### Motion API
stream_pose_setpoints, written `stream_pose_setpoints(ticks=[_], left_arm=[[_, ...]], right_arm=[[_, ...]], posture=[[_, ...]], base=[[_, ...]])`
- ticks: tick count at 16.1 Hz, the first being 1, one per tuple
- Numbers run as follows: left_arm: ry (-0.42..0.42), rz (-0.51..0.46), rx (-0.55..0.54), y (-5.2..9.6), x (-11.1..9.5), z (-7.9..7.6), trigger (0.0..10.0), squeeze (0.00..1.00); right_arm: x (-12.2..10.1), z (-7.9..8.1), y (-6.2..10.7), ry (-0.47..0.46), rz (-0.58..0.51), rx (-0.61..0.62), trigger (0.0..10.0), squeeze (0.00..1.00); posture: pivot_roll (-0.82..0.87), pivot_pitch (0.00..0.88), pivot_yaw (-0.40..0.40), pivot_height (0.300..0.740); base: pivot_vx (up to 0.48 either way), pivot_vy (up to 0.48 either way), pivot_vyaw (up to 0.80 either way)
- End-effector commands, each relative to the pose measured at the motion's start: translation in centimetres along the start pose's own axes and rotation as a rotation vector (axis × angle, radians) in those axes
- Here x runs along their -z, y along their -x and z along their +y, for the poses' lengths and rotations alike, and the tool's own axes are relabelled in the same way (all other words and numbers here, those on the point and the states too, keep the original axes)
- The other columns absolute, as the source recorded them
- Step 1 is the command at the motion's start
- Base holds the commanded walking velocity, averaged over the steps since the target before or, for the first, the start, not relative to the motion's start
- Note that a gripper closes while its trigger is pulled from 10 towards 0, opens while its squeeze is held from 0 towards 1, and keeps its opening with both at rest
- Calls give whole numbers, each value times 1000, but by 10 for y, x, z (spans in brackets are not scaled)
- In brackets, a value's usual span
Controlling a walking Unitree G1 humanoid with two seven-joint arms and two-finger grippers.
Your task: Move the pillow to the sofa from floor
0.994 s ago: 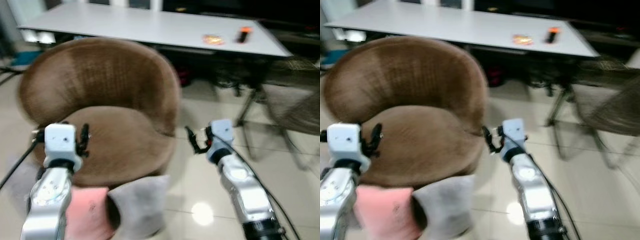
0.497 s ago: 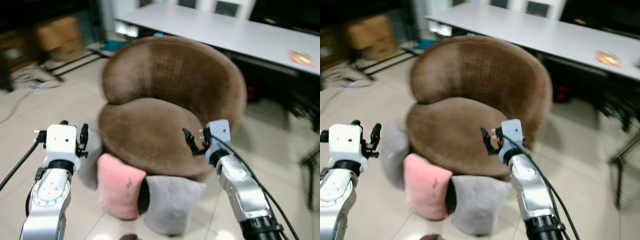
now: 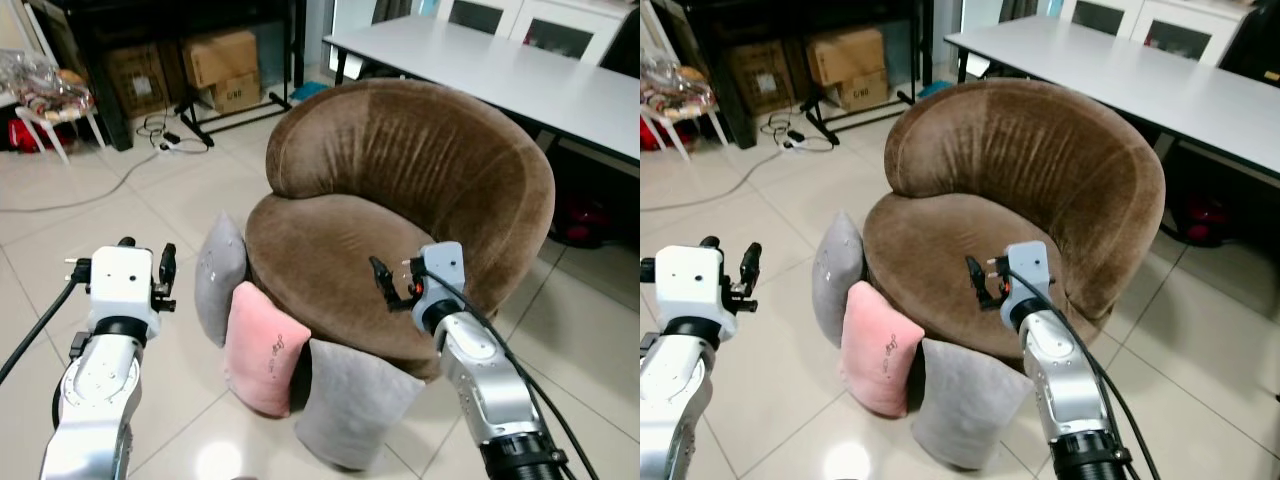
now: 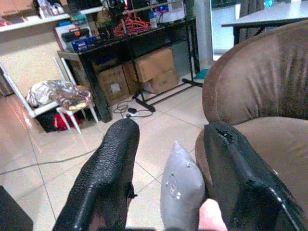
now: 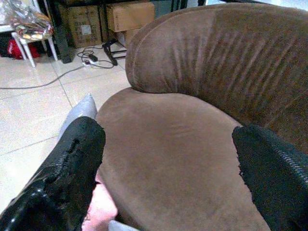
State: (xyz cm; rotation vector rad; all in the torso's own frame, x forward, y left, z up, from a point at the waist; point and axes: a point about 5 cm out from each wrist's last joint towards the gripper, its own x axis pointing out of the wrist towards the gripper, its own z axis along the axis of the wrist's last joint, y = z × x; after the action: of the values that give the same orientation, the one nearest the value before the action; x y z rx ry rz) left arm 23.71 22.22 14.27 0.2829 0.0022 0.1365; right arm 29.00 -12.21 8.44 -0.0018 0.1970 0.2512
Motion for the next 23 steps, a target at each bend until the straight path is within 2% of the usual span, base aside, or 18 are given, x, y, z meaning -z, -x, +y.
stream_pose_setpoints(ticks=[1, 5, 15, 23], left_arm=[[24, -6, 13, 0, 0, -2, 10000, 0], [38, -8, 17, 0, 0, -2, 10000, 0], [44, -10, 36, 0, 1, -4, 10000, 0], [47, -10, 39, 0, 1, -4, 10000, 0]], right_arm=[[-3, -2, -1, -4, -14, 16, 10000, 0], [-2, -4, -2, -10, -6, 33, 10000, 0], [-1, -7, -3, -6, 6, 77, 10000, 0], [-3, -6, -2, -12, -10, 48, 10000, 0]], posture=[[5, 0, -40, 740], [9, 0, -44, 740], [8, 0, -40, 740], [10, 0, -42, 740]], base=[[0, 0, 0], [282, 0, -586], [296, 0, 0], [285, 0, 0]])
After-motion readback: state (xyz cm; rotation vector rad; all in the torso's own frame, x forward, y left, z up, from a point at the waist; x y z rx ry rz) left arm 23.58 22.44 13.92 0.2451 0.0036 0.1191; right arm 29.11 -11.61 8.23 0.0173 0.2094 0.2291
